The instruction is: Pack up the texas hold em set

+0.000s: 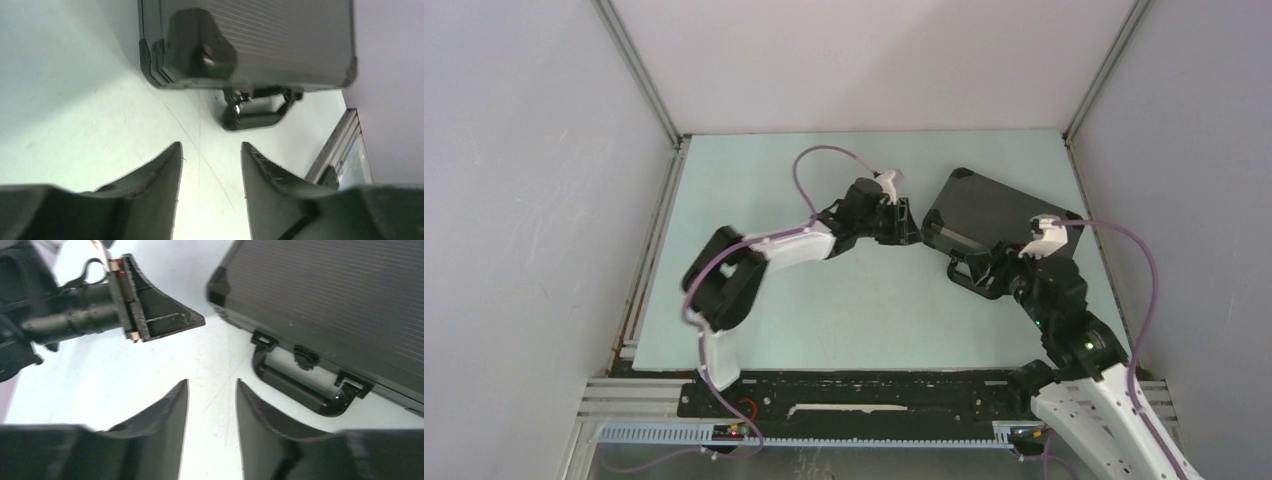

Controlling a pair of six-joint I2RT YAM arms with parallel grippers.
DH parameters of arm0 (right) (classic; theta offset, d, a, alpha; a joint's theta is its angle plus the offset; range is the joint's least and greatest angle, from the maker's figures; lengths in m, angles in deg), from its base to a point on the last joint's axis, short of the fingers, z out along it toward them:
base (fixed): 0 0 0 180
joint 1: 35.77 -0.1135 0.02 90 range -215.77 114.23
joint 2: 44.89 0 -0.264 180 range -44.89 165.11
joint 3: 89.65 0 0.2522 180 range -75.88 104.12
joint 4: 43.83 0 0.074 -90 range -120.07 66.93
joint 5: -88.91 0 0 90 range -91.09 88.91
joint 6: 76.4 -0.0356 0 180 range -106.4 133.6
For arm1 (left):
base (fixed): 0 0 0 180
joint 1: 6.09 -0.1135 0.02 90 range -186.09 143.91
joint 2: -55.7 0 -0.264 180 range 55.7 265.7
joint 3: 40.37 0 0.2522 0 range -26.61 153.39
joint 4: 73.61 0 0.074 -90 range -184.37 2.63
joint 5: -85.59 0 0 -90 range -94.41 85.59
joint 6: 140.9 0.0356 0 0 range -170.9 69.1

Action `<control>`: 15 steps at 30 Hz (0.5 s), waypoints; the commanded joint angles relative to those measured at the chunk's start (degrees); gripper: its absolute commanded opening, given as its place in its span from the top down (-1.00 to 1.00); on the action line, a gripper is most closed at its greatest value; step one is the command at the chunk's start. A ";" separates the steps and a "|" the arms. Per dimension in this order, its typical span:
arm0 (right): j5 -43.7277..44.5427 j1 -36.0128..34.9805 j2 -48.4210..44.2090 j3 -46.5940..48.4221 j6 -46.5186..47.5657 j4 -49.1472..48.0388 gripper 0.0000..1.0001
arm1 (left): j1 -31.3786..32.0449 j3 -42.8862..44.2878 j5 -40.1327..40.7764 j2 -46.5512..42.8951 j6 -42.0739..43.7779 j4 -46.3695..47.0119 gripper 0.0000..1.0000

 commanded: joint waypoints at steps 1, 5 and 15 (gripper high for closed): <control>-9.19 -0.23 -4.58 7.44 3.59 6.70 -0.36 | -0.18 -4.81 6.30 -23.83 2.94 -5.51 -0.21; -11.57 -0.29 -6.23 12.76 4.86 9.48 -0.58 | 0.33 -8.90 9.33 -41.28 6.44 -12.26 -0.83; -12.32 -0.25 -8.41 28.29 7.90 17.71 -0.77 | 0.31 -5.94 24.50 -71.79 14.76 -36.99 -1.00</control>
